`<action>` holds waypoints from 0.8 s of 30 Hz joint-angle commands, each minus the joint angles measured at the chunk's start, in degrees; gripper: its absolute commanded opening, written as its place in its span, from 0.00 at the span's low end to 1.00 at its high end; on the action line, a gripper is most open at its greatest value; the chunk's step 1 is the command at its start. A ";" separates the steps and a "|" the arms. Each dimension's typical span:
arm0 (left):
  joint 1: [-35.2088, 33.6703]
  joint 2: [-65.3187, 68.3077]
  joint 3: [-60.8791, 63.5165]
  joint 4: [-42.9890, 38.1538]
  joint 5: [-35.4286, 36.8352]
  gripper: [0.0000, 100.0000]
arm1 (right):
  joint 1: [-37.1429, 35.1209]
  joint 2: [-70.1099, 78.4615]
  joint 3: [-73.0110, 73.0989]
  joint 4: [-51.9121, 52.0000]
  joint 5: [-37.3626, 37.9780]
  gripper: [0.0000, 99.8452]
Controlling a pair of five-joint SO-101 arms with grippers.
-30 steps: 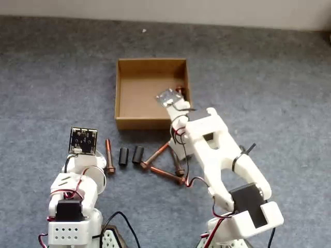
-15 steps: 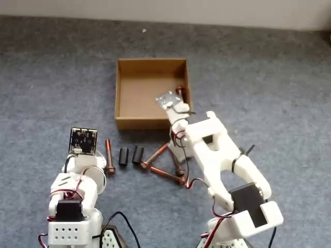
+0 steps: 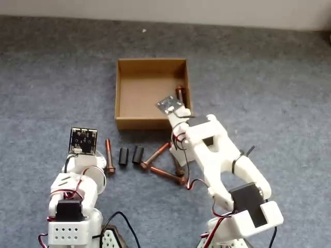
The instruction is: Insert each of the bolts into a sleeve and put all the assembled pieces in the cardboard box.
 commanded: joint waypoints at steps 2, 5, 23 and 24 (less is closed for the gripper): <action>-0.75 -0.48 -0.22 -1.05 -0.88 0.01 | 0.66 -0.48 0.04 -1.27 0.70 0.11; -0.75 -0.48 -0.22 -1.05 -0.88 0.01 | 0.66 -0.48 0.04 -1.27 0.70 0.05; -0.75 -0.48 -0.22 -1.05 -0.88 0.01 | 0.66 -18.68 -0.22 11.12 -2.37 0.01; -0.75 -0.48 -0.22 -1.05 -0.88 0.01 | 0.66 -21.14 -0.22 11.30 -3.78 0.01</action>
